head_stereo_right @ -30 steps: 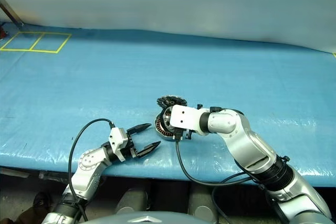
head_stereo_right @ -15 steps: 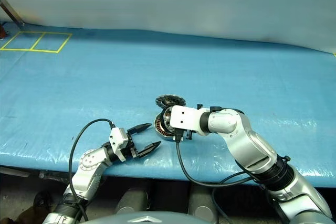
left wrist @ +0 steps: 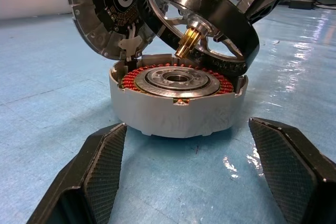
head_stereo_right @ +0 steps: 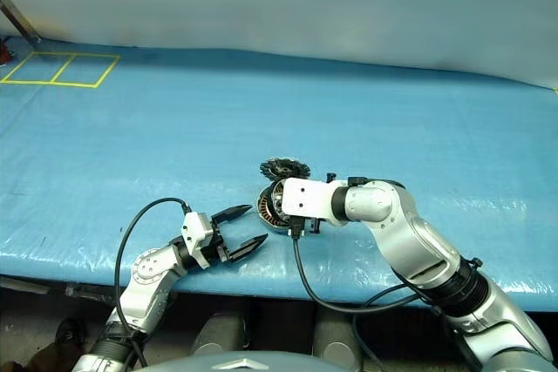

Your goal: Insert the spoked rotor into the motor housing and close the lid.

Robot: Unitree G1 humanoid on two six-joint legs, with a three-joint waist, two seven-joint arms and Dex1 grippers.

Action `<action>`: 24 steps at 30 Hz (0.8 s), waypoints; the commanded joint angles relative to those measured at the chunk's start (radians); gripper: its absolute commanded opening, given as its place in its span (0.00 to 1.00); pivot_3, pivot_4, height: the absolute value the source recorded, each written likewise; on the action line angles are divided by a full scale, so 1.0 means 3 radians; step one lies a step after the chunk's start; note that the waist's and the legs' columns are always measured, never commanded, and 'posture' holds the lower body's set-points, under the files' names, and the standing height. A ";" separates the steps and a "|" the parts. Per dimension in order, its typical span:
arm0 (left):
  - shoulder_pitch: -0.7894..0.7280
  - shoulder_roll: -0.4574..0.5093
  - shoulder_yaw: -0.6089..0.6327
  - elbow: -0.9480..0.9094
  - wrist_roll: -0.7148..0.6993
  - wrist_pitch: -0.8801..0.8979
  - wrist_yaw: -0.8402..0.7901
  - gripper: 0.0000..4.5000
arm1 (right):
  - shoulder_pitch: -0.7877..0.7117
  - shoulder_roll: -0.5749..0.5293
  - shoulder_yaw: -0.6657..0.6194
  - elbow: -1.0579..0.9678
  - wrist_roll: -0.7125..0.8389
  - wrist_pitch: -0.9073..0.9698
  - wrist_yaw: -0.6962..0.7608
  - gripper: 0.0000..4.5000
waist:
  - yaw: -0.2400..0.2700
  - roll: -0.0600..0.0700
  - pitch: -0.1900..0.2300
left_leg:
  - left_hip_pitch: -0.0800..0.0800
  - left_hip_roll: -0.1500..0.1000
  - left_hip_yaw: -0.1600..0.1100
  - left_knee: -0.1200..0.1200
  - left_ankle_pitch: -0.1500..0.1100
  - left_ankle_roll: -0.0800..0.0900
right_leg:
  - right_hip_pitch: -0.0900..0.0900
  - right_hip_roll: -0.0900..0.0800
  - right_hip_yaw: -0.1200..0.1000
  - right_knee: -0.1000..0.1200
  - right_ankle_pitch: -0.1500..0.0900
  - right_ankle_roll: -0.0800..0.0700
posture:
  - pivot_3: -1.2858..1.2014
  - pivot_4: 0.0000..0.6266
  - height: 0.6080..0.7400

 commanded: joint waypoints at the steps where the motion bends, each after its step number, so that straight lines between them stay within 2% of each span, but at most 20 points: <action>1: 0.0049 -0.0019 0.0002 -0.0046 -0.0012 -0.0041 0.0007 0.91 | -0.0052 -0.0021 -0.0011 -0.0014 -0.0045 -0.0023 0.0021 0.30 | 0.0000 0.0000 0.0000 | 0.0000 0.0000 0.0000 0.0000 0.0000 0.0000 | 0.0000 0.0000 0.0000 0.0000 0.0000 0.0000 | 0.52 0.24 1.00; 4: 0.0048 -0.0019 0.0002 -0.0037 -0.0012 -0.0051 0.0011 0.91 | -0.0058 -0.0023 -0.0008 -0.0006 -0.0049 -0.0020 0.0034 0.30 | 0.0000 0.0000 0.0000 | 0.0000 0.0000 0.0000 0.0000 0.0000 0.0000 | 0.0000 0.0000 0.0000 0.0000 0.0000 0.0000 | 0.52 0.24 1.00; 11: 0.0049 -0.0017 0.0002 -0.0026 -0.0014 -0.0062 0.0011 0.91 | -0.0062 -0.0019 -0.0014 0.0007 -0.0074 -0.0019 0.0011 0.82 | 0.0000 0.0000 0.0000 | 0.0000 0.0000 0.0000 0.0000 0.0000 0.0000 | -0.0001 0.0000 0.0000 0.0000 0.0000 0.0000 | 0.52 0.24 1.00; 14: 0.0051 -0.0016 0.0007 -0.0024 -0.0022 -0.0061 0.0007 0.91 | -0.0065 -0.0008 -0.0027 -0.0002 -0.0061 -0.0024 0.0012 1.00 | -0.0001 0.0000 0.0000 | 0.0000 0.0000 0.0000 0.0000 0.0000 0.0000 | -0.0001 0.0000 0.0000 0.0000 0.0000 0.0000 | 0.52 0.24 1.00; 24: 0.0083 0.0044 0.0081 -0.0102 -0.0092 -0.0036 -0.0002 0.91 | 0.0128 0.0151 -0.0275 -0.0138 0.0176 0.0072 -0.0115 1.00 | -0.0001 0.0000 0.0000 | 0.0000 0.0000 0.0000 0.0000 0.0000 0.0000 | -0.0001 0.0000 0.0000 0.0000 0.0000 0.0000 | 0.52 0.24 1.00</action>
